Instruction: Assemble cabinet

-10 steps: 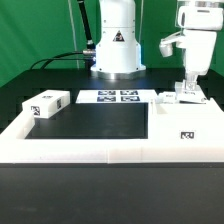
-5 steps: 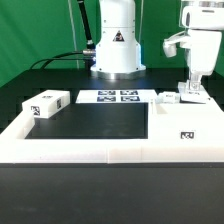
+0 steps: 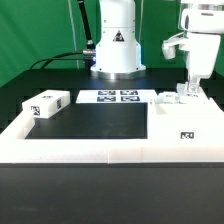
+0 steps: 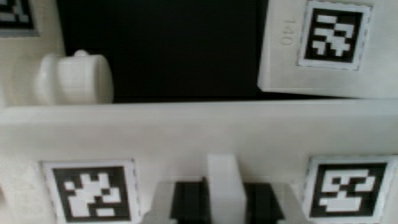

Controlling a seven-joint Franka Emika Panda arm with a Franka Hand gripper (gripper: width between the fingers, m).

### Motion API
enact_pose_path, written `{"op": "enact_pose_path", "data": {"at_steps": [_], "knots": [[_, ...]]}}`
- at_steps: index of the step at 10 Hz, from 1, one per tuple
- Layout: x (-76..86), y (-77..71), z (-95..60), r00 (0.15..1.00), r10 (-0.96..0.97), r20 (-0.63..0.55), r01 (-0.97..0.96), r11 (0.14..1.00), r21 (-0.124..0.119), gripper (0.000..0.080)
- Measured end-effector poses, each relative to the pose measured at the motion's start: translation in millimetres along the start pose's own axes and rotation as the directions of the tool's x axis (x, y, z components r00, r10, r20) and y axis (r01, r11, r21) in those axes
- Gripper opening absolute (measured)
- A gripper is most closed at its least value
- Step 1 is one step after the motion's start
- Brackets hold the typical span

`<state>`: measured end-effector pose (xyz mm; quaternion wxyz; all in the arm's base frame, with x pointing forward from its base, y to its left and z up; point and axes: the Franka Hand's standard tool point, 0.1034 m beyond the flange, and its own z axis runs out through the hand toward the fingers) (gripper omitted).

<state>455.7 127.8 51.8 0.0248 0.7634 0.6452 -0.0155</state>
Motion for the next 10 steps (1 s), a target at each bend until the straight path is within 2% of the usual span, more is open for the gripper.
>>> {"op": "enact_pose_path", "data": {"at_steps": [3, 7, 10], "knots": [[-0.9, -0.3, 0.0, 1.000, 0.001, 0.000, -0.001, 1.000, 0.000, 0.0070], [-5.3, 1.5, -10.9, 1.000, -0.002, 0.015, 0.002, 1.000, -0.002, 0.0070], [-7.2, 1.8, -7.0, 1.000, -0.001, 0.019, 0.001, 1.000, 0.006, 0.0071]]}}
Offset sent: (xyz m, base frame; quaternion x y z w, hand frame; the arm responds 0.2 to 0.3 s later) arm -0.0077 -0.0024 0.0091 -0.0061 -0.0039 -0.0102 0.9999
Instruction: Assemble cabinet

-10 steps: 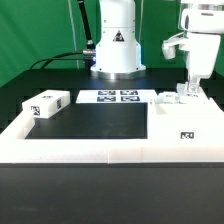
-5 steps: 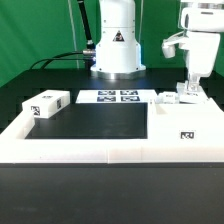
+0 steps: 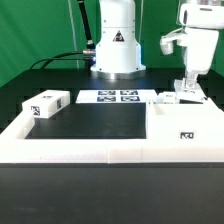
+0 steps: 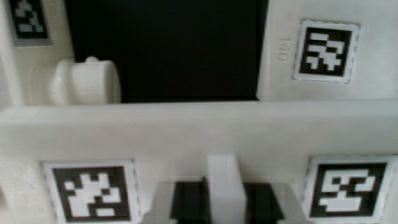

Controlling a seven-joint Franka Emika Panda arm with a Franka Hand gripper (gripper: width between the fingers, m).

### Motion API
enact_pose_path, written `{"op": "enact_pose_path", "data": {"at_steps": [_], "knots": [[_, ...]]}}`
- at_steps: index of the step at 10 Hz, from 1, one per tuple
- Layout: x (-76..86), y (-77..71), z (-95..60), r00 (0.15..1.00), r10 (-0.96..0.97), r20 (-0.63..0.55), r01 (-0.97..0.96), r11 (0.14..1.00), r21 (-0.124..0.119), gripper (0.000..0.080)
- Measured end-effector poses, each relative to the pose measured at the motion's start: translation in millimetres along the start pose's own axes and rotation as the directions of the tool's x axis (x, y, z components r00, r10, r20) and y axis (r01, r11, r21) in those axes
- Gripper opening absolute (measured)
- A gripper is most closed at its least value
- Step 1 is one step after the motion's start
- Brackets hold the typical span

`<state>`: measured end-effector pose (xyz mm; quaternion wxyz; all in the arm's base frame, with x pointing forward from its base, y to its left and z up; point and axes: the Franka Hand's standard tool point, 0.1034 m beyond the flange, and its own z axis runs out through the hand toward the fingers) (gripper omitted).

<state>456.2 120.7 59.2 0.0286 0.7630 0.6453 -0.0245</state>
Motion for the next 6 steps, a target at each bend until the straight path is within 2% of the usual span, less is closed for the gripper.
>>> {"op": "enact_pose_path", "data": {"at_steps": [6], "knots": [[-0.4, -0.6, 4.3, 1.000, -0.011, 0.003, 0.011, 1.000, 0.009, 0.0070]]}}
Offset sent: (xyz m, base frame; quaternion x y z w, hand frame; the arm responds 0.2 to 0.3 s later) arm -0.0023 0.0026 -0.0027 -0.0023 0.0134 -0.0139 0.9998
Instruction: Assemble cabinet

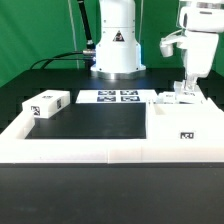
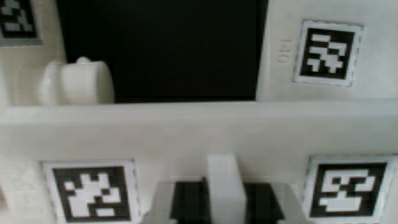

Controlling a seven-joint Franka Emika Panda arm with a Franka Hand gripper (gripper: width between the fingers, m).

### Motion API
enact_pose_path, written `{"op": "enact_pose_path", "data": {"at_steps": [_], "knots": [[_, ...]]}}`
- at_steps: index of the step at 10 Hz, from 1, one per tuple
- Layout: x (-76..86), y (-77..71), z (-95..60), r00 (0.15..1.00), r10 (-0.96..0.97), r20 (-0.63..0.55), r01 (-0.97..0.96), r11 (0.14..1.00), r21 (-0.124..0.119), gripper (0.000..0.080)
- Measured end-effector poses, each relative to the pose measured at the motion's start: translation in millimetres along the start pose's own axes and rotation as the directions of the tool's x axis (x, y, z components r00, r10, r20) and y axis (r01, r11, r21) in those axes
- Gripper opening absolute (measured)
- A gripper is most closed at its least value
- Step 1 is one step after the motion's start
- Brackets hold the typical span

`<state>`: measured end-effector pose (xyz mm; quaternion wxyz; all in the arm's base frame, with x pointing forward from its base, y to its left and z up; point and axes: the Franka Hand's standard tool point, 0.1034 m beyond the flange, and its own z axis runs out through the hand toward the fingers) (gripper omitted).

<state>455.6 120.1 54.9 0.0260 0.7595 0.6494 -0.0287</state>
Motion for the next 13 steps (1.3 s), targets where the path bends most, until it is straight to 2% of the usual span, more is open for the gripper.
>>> {"op": "enact_pose_path", "data": {"at_steps": [3, 5, 8, 10, 13], "knots": [[0.3, 0.2, 2.6, 1.000, -0.008, 0.002, 0.008, 1.000, 0.006, 0.0070], [3.7, -2.8, 4.3, 1.000, -0.012, -0.025, 0.011, 1.000, -0.015, 0.0071], [3.0, -3.1, 4.8, 1.000, -0.011, -0.021, 0.011, 1.000, -0.011, 0.0070], [3.1, -1.2, 1.4, 1.000, -0.011, -0.023, 0.010, 1.000, -0.018, 0.0070], [-2.7, 0.4, 2.0, 1.000, -0.019, -0.018, 0.019, 1.000, -0.013, 0.0071]]}}
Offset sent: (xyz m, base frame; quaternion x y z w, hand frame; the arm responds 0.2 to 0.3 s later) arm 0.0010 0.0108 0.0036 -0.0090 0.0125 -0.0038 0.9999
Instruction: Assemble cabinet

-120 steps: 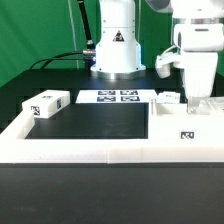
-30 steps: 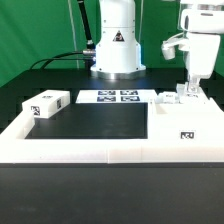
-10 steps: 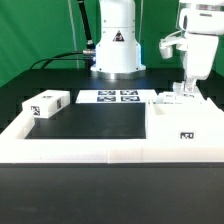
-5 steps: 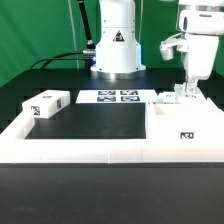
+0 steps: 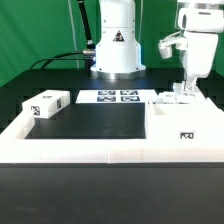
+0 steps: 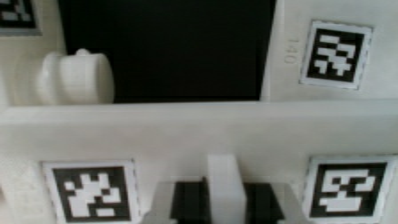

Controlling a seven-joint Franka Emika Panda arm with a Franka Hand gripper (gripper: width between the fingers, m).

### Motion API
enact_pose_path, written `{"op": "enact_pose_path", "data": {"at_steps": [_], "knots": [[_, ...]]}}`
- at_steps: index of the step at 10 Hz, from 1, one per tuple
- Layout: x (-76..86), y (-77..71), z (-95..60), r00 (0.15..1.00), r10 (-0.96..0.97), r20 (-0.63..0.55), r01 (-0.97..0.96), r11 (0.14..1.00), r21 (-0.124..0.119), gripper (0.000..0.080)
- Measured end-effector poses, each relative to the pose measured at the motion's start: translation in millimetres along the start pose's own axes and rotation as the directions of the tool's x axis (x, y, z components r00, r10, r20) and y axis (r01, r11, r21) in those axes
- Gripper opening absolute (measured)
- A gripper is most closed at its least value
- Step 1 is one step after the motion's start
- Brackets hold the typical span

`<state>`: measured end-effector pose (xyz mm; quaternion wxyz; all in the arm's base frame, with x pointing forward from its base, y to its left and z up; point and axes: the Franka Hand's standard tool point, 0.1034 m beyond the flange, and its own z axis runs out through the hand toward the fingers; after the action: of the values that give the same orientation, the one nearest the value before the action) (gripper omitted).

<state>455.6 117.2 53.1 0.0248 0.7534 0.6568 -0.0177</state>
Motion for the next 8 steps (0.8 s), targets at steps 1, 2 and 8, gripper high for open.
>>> {"op": "enact_pose_path", "data": {"at_steps": [1, 2, 8], "knots": [[-1.3, 0.1, 0.2, 1.000, 0.002, 0.002, -0.002, 1.000, 0.002, 0.0071], [-2.6, 0.0, 0.1, 1.000, 0.004, 0.005, -0.004, 1.000, 0.005, 0.0070], [-3.8, 1.1, -5.0, 1.000, 0.004, 0.014, -0.004, 1.000, 0.006, 0.0071]]}}
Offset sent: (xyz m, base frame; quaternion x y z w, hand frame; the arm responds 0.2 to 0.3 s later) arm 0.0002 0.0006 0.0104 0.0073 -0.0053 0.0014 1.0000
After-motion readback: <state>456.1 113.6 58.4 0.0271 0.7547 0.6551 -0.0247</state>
